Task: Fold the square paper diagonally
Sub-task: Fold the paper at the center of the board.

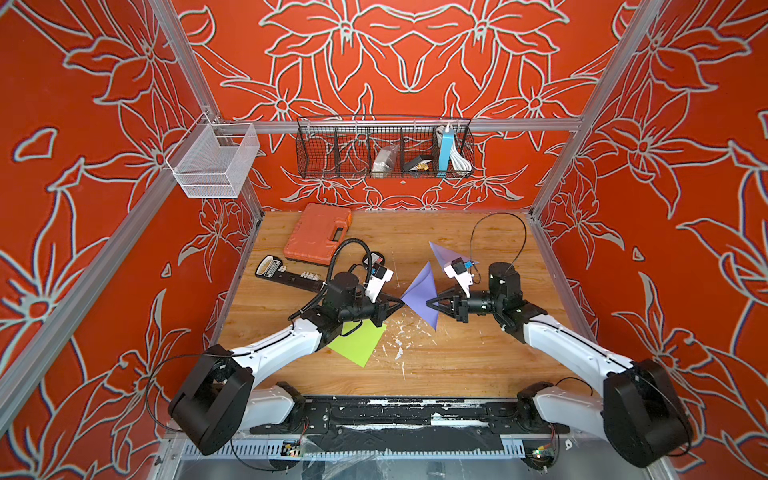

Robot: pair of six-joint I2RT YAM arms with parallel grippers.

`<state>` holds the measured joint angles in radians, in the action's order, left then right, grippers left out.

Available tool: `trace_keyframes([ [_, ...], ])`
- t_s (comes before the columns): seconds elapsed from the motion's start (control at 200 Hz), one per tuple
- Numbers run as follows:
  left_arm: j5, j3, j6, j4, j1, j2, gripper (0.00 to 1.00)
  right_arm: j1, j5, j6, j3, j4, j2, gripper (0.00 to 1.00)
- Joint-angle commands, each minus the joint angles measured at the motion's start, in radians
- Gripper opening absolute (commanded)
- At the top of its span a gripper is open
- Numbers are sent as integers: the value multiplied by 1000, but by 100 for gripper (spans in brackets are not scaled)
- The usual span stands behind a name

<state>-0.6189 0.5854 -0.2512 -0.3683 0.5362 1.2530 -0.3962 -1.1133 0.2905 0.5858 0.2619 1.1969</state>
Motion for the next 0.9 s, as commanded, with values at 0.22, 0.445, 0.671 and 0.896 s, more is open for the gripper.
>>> trace_keyframes([
  [0.22, -36, -2, 0, -37, -7, -2, 0, -22, -16, -19, 5, -8, 13, 16],
  [0.445, -35, 5, -2, -29, -7, 3, 0, -28, -17, 5, 1, 29, 20, 30],
  [0.671, -30, 6, 3, -21, -6, -1, 0, -42, -21, 6, 0, 36, 24, 28],
  [0.896, -33, 8, 1, -21, -6, -2, 0, -50, -19, 5, 3, 42, 28, 19],
])
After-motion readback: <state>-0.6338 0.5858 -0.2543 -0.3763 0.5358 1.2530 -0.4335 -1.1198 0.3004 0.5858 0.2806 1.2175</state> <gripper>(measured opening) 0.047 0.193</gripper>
